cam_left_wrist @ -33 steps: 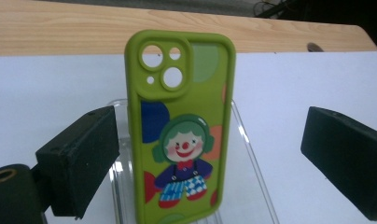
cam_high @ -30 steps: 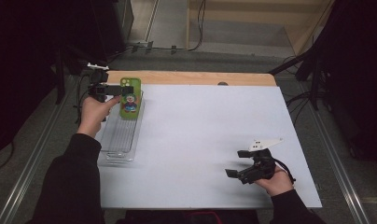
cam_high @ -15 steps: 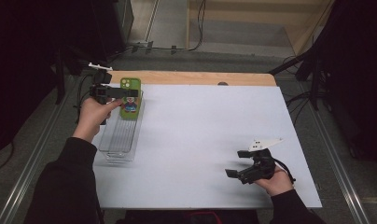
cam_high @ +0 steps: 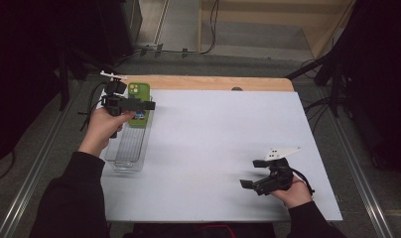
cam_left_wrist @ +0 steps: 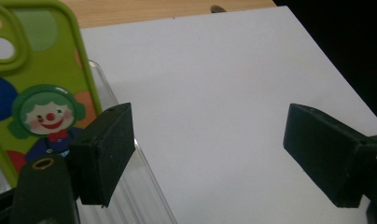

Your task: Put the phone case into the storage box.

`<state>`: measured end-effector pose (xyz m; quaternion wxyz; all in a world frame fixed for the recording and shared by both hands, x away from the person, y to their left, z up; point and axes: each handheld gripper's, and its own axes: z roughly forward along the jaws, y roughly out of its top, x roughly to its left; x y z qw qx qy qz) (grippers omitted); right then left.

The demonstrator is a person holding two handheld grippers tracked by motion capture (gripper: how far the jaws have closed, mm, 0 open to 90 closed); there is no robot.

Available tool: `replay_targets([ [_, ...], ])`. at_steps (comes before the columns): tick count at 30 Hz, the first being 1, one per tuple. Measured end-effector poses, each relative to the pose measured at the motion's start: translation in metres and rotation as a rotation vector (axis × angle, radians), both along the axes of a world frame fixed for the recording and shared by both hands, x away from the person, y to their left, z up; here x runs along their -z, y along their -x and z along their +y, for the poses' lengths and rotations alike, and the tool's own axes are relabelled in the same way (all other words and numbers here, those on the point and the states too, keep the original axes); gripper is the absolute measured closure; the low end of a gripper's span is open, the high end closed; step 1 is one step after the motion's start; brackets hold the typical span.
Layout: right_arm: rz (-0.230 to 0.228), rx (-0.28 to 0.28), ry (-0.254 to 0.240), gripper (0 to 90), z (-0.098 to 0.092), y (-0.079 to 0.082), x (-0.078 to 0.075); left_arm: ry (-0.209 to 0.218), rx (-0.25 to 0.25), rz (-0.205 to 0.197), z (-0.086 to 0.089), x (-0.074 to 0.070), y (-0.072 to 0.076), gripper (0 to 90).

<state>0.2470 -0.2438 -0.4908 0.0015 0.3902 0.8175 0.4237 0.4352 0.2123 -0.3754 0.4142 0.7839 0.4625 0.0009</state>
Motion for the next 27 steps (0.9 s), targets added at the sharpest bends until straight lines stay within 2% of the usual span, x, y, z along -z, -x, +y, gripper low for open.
replay_targets([
  [11, 0.013, -0.001, -0.001, 0.3, 0.0, 0.0, -0.001, 0.02, 0.08, -0.014, -0.015, 0.002, 0.014, 17.1],
  [27, 0.021, 0.009, 0.0, 0.3, -0.001, -0.001, -0.001, 0.029, 0.169, -0.029, -0.032, 0.011, 0.035, 17.1],
])
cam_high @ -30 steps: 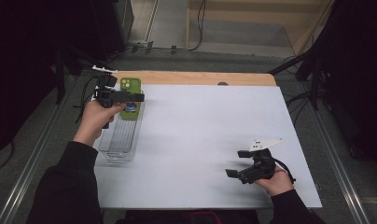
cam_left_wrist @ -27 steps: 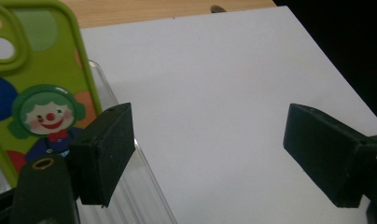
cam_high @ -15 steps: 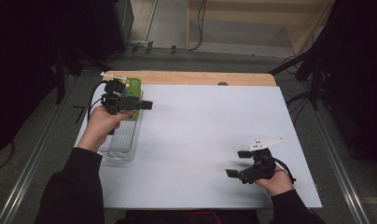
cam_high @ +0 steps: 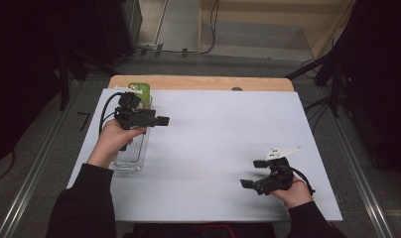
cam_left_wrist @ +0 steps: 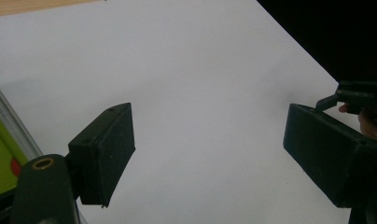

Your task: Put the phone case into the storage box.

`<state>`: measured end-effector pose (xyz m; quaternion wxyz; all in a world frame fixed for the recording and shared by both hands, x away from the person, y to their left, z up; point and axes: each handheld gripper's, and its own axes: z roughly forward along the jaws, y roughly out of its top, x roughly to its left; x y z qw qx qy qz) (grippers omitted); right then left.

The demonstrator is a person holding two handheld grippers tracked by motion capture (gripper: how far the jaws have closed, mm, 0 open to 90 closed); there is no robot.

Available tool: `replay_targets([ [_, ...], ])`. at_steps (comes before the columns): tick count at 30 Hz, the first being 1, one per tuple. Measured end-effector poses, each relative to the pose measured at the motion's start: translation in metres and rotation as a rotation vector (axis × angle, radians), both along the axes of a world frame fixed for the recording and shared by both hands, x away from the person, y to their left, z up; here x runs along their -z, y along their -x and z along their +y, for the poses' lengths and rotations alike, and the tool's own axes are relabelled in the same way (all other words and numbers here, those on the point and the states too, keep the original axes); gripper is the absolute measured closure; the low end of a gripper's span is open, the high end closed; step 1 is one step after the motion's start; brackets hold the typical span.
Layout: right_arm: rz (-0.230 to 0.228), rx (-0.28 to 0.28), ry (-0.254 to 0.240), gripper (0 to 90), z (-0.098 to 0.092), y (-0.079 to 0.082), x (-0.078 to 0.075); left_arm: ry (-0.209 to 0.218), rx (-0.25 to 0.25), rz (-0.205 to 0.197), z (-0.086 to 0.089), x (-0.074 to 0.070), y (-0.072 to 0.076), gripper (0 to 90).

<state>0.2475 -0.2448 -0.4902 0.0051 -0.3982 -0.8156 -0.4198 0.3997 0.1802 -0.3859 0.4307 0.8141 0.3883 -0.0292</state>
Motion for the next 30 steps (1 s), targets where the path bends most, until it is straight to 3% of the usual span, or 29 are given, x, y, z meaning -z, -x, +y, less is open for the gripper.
replay_targets([
  [11, 0.004, 0.005, 0.001, 0.3, 0.0, 0.0, 0.0, 0.008, 0.036, -0.032, -0.007, 0.003, 0.017, 17.2],
  [30, 0.015, 0.013, -0.007, 0.3, -0.002, -0.001, 0.001, 0.013, 0.082, -0.034, -0.01, 0.025, 0.043, 17.1],
])
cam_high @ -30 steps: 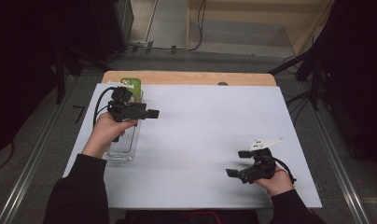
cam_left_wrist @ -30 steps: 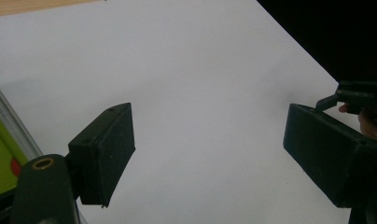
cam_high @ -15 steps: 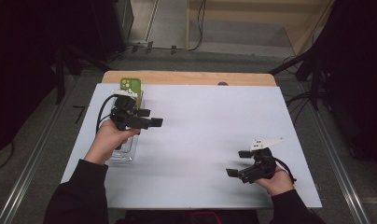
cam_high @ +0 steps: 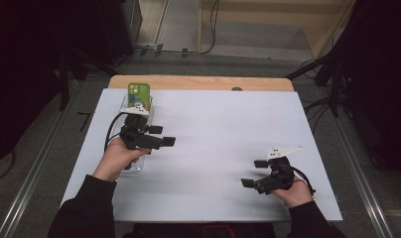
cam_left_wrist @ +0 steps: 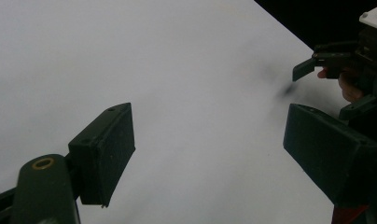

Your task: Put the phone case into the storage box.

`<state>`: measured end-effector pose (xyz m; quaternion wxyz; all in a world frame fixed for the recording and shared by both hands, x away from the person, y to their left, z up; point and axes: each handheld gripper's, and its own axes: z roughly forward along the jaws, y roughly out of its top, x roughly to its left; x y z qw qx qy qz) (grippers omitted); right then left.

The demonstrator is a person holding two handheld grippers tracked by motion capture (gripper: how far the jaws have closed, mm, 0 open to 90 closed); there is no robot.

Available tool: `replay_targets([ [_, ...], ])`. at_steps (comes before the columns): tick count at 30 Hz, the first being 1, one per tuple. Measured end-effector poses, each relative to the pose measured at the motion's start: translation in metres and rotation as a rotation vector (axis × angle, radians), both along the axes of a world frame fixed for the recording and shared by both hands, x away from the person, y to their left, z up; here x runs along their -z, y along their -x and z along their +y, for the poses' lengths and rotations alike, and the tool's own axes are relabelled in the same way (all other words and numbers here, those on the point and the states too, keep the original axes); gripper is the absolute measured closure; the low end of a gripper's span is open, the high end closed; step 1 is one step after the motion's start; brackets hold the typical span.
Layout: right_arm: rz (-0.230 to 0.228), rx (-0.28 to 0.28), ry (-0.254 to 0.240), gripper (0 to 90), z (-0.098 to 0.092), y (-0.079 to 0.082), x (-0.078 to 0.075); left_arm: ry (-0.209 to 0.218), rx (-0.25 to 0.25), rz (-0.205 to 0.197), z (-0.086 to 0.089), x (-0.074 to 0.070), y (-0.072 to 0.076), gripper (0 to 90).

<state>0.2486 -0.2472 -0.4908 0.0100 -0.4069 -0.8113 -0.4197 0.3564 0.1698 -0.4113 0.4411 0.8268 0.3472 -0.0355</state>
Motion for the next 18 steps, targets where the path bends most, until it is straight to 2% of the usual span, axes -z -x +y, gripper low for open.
replay_targets([
  [5, 0.001, -0.001, -0.002, 0.3, 0.0, 0.0, 0.0, -0.007, -0.004, -0.011, 0.001, 0.006, 0.008, 17.1],
  [14, 0.009, 0.004, -0.006, 0.3, 0.0, 0.0, -0.001, -0.003, 0.018, -0.027, 0.004, 0.018, 0.02, 17.2],
  [18, 0.01, 0.006, -0.006, 0.3, -0.001, 0.0, 0.0, 0.002, 0.026, -0.064, 0.006, 0.021, 0.027, 17.2],
])
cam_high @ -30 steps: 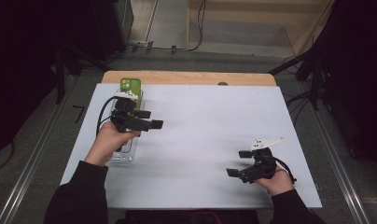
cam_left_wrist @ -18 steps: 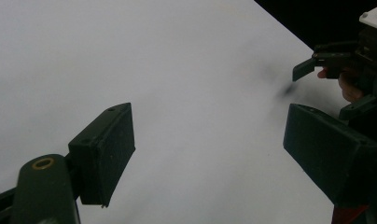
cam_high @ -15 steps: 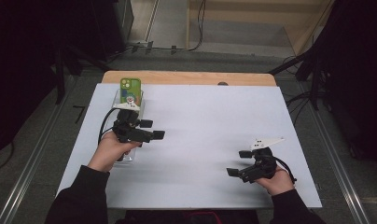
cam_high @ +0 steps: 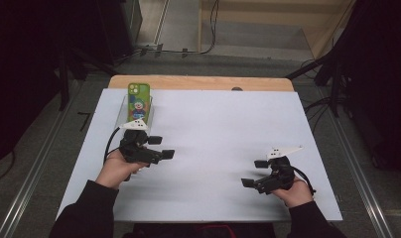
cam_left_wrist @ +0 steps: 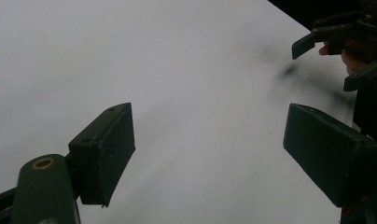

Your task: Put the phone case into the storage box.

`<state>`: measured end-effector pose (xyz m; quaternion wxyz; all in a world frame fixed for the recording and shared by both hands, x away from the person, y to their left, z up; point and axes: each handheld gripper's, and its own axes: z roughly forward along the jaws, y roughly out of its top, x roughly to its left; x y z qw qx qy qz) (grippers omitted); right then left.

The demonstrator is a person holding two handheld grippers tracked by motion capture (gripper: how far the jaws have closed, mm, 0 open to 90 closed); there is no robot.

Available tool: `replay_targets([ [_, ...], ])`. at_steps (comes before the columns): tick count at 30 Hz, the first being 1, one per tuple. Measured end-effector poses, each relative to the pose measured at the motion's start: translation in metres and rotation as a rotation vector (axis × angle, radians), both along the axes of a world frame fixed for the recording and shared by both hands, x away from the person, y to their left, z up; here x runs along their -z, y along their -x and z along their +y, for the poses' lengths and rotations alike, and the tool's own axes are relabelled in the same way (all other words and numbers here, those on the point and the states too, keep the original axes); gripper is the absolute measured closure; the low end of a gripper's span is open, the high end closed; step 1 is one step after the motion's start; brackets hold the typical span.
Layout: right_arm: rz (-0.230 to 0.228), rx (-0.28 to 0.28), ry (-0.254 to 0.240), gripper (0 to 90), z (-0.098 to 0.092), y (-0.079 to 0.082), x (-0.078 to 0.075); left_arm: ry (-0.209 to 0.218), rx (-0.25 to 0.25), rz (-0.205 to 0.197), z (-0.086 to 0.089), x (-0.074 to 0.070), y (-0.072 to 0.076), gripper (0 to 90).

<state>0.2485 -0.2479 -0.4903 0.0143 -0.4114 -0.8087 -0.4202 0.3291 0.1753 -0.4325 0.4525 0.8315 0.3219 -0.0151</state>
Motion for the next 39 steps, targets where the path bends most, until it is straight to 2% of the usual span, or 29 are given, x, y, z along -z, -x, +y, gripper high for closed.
replay_targets([
  [2, 0.0, 0.001, -0.001, 0.3, 0.0, 0.0, 0.0, 0.003, 0.001, -0.013, 0.001, 0.001, 0.004, 17.6],
  [10, 0.004, 0.002, -0.004, 0.3, 0.0, 0.0, 0.0, -0.013, 0.016, -0.022, 0.002, 0.01, 0.015, 17.7],
  [12, 0.005, 0.002, -0.006, 0.3, -0.001, 0.0, 0.0, 0.004, 0.015, -0.033, 0.003, 0.011, 0.017, 17.6],
  [15, 0.006, 0.0, -0.006, 0.3, -0.001, 0.0, 0.0, 0.005, 0.031, -0.044, 0.004, 0.013, 0.021, 17.6],
  [25, 0.011, 0.0, -0.012, 0.3, -0.001, 0.0, 0.0, -0.008, 0.04, -0.036, 0.008, 0.021, 0.031, 17.7],
  [28, 0.014, -0.001, -0.007, 0.3, -0.001, 0.0, 0.001, -0.017, 0.053, -0.051, 0.009, 0.022, 0.033, 17.7],
  [39, 0.018, 0.001, -0.014, 0.4, -0.002, -0.001, 0.001, -0.032, 0.063, -0.048, 0.012, 0.029, 0.042, 17.7],
])
